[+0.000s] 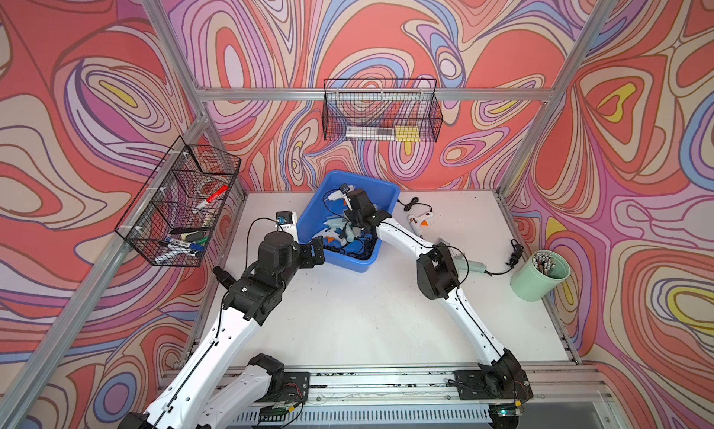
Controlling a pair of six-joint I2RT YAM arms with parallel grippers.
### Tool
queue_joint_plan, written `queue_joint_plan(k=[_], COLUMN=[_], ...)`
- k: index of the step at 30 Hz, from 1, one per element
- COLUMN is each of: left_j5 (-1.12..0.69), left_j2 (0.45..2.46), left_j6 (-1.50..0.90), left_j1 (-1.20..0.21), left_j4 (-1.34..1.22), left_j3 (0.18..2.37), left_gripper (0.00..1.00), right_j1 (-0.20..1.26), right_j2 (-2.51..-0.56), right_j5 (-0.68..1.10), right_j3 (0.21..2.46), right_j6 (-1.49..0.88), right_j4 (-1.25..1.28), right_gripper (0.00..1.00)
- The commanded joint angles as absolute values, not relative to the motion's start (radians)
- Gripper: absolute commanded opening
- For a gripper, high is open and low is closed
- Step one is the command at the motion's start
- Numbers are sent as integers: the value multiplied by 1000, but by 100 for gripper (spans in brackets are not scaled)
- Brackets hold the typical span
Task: Put the hot melt glue gun into the storage box
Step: Place the hot melt adhesive gun in the storage box.
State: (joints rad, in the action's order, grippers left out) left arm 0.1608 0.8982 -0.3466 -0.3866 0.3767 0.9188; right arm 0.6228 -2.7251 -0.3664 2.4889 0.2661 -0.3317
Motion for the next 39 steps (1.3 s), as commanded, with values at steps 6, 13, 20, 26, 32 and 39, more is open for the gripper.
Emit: queue_joint_plan(k=[6, 13, 20, 26, 32, 39], left_j5=[163, 160, 163, 156, 144, 139], left_j2=[891, 891, 887, 887, 890, 892], left_j6=[-342, -341, -340, -349, -355, -352], left_j1=[-388, -390, -389, -389, -389, -390], left_j4=[364, 367, 370, 362, 348, 345], left_j3=[907, 913, 923, 923, 923, 931], left_gripper=[99, 99, 99, 99, 99, 99], right_j1=[623, 625, 627, 641, 648, 653], right_j2=[-2721, -2708, -2669, -2521, -2307, -1988], right_j5=[-356, -366, -367, -346, -294, -317], right_j3=[2442, 2424, 2445, 2482, 2347, 2029], right_j6=[290, 292, 281, 291, 238, 116], right_j4=[-380, -393, -430, -479, -493, -466], right_gripper=[25, 46, 56, 74, 76, 76])
